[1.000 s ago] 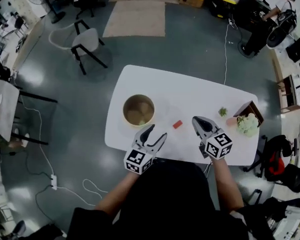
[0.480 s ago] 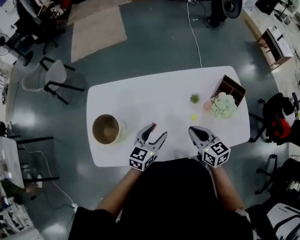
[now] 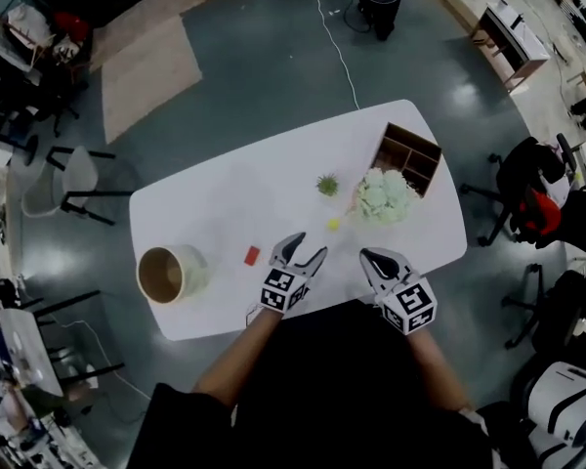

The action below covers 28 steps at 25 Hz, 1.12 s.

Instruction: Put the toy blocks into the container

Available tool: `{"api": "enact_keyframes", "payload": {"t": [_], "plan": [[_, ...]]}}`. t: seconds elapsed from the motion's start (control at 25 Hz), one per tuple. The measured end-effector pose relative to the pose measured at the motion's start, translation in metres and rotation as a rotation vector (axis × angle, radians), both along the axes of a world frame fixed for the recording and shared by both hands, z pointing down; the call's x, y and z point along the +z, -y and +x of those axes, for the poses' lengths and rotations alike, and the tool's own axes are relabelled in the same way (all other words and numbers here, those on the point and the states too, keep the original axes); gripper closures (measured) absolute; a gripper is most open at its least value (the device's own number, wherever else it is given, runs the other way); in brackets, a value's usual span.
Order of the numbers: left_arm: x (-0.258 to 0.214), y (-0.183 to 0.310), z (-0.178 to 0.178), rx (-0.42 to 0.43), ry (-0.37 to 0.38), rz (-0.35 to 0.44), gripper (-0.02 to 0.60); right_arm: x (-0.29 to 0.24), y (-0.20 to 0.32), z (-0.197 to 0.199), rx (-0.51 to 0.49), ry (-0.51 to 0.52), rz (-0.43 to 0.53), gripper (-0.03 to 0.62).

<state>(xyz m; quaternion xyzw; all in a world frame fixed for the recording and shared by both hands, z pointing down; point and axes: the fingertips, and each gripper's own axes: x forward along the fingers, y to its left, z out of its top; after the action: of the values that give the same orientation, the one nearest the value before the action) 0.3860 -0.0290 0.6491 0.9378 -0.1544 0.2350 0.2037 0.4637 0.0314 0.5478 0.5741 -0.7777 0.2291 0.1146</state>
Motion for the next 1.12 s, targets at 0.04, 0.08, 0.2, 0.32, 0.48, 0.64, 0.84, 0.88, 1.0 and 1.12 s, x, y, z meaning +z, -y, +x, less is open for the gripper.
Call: {"api": "enact_keyframes", "payload": {"t": [0.04, 0.08, 0.2, 0.32, 0.48, 0.64, 0.84, 0.88, 1.0, 1.12], "plan": [[0.012, -0.001, 0.008, -0.001, 0.013, -0.012, 0.342, 0.005, -0.003, 0.009, 0.006, 0.005, -0.010, 0.592], [0.024, -0.003, 0.014, -0.006, 0.026, -0.027, 0.342, 0.008, -0.006, 0.016, 0.010, 0.015, -0.018, 0.592], [0.053, -0.001, 0.027, -0.045, 0.069, -0.089, 0.342, 0.017, -0.012, 0.030, 0.010, 0.056, -0.042, 0.594], [0.074, 0.006, 0.034, -0.094, 0.097, -0.119, 0.341, 0.024, -0.017, 0.037, 0.005, 0.077, -0.063, 0.594], [0.098, 0.008, 0.045, -0.109, 0.128, -0.133, 0.341, 0.034, -0.022, 0.040, -0.004, 0.091, -0.082, 0.594], [0.124, 0.007, 0.055, -0.103, 0.183, -0.144, 0.340, 0.039, -0.026, 0.044, -0.014, 0.104, -0.098, 0.594], [0.151, 0.002, 0.064, -0.083, 0.237, -0.163, 0.341, 0.045, -0.034, 0.052, -0.008, 0.118, -0.127, 0.594], [0.153, 0.003, 0.066, -0.081, 0.241, -0.161, 0.341, 0.048, -0.035, 0.055, -0.006, 0.121, -0.137, 0.594], [0.163, 0.006, 0.069, -0.086, 0.267, -0.163, 0.341, 0.055, -0.037, 0.063, 0.004, 0.122, -0.160, 0.594], [0.173, 0.010, 0.069, -0.121, 0.295, -0.170, 0.341, 0.059, -0.041, 0.070, 0.028, 0.140, -0.173, 0.594]]}}
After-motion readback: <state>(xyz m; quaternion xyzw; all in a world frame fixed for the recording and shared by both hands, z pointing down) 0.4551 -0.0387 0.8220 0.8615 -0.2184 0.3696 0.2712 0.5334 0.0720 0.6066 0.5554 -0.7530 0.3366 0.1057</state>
